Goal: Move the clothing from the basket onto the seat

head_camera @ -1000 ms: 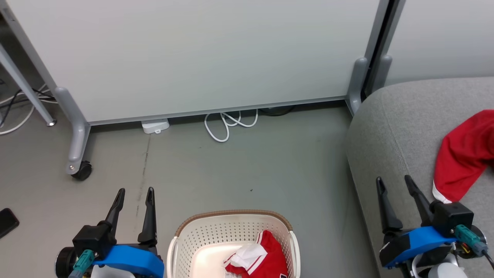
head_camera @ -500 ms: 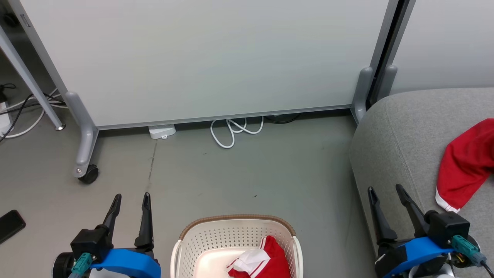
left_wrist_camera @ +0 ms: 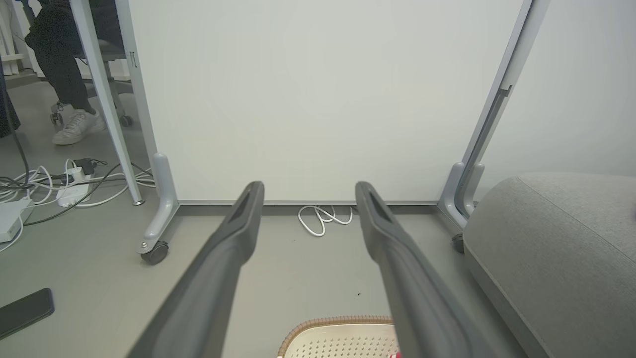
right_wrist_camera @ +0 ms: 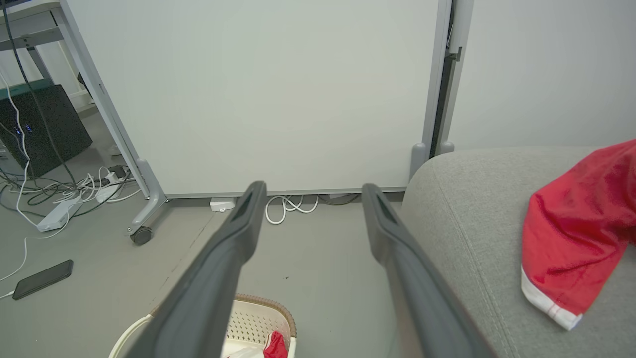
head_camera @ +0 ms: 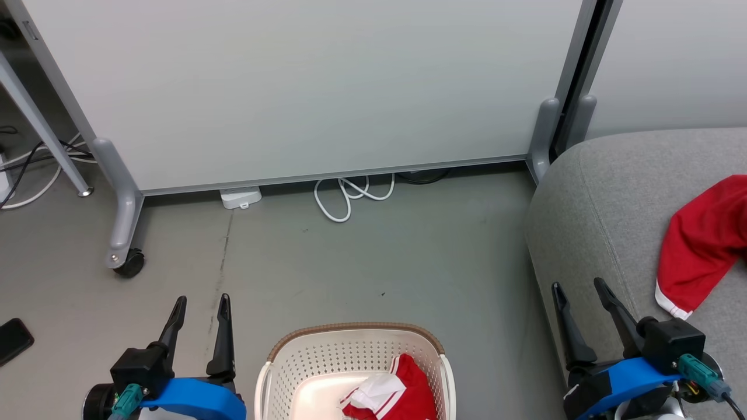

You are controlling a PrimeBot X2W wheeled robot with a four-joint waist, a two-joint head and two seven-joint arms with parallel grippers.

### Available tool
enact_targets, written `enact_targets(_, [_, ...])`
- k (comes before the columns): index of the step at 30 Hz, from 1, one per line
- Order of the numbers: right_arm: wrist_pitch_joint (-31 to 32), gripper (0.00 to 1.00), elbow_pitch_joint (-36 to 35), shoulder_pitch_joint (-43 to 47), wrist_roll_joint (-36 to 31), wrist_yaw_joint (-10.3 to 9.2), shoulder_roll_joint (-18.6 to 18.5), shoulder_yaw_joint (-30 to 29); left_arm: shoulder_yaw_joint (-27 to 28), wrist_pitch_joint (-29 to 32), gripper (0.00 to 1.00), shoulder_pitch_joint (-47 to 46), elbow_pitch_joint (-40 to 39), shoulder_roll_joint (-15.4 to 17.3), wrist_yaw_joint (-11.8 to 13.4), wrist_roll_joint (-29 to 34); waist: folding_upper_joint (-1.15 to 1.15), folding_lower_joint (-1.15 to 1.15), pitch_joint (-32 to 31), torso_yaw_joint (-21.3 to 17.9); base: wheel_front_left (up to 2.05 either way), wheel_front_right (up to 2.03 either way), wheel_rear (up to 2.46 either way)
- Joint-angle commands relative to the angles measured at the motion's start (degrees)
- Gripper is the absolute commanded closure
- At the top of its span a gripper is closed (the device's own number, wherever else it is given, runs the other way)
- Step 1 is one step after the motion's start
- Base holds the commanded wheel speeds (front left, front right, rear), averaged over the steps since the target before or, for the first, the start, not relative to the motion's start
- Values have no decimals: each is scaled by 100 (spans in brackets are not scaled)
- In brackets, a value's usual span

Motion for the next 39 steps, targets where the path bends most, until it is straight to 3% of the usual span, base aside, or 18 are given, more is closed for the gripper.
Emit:
enact_targets(1, [-1, 0, -35, 46, -31, 3, 2, 20, 20, -15, 0, 28, 3, -2, -9, 44, 0, 0, 26, -30, 0, 0, 0])
enact_targets(15, [-71, 0, -208, -359, -27, 3, 2, 207, -377, -16, 0, -407, 558, -12, -12, -279, 0, 0, 885, -400, 0, 0, 0])
enact_targets(28, [-185, 0, -340, -1000, -68, 3, 1, 536, -1266, -11, 0, -1426, 2139, -12, -12, -899, 0, 0, 2234, -1101, 0, 0, 0])
enact_targets(39, [-374, 0, -464, -1407, 63, 3, 3, 768, -1978, 425, 0, -2418, 3431, 40, -11, -1662, 0, 0, 3429, -1563, 0, 0, 0])
